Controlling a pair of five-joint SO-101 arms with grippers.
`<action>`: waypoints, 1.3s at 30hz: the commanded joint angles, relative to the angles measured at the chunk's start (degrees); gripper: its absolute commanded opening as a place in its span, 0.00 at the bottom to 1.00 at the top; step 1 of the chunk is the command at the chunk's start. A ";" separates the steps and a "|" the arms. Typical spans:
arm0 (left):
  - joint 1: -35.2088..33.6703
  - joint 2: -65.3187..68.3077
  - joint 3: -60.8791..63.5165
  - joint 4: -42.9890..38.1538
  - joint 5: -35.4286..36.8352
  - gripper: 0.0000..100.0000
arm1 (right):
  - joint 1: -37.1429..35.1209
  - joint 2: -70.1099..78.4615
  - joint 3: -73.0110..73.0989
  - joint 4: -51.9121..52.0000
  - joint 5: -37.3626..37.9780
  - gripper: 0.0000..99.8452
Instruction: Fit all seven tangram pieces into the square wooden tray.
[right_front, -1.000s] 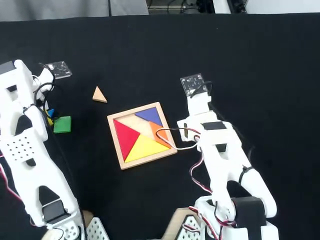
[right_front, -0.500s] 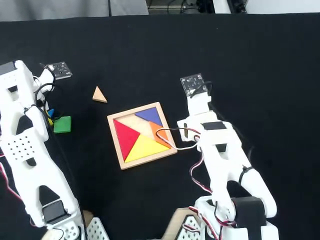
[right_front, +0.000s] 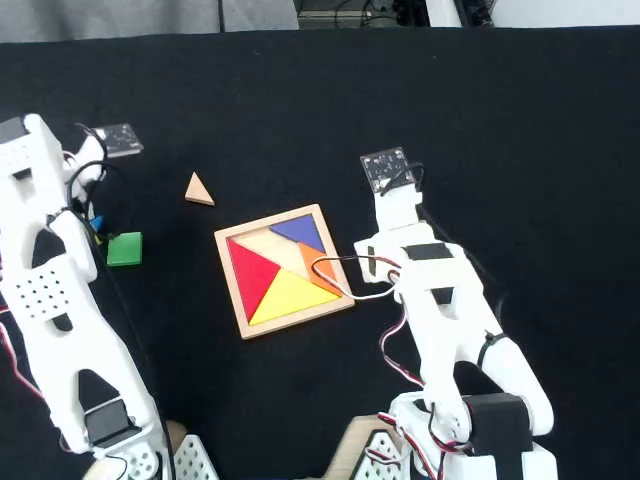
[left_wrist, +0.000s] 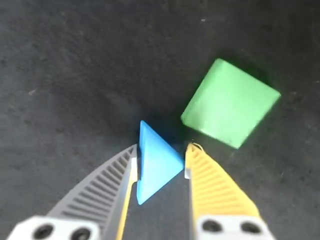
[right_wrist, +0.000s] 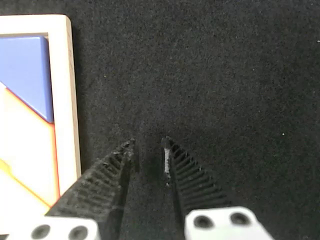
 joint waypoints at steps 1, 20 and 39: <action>-0.48 -8.62 -5.23 2.29 -12.57 0.10 | 0.62 0.31 -0.22 -1.14 0.70 0.09; 27.21 -51.34 43.56 -3.34 3.96 0.10 | 0.53 -0.13 -0.13 -0.79 0.70 0.09; 45.41 -51.25 64.48 -32.97 26.55 0.10 | 9.58 0.22 -3.03 0.35 -5.10 0.09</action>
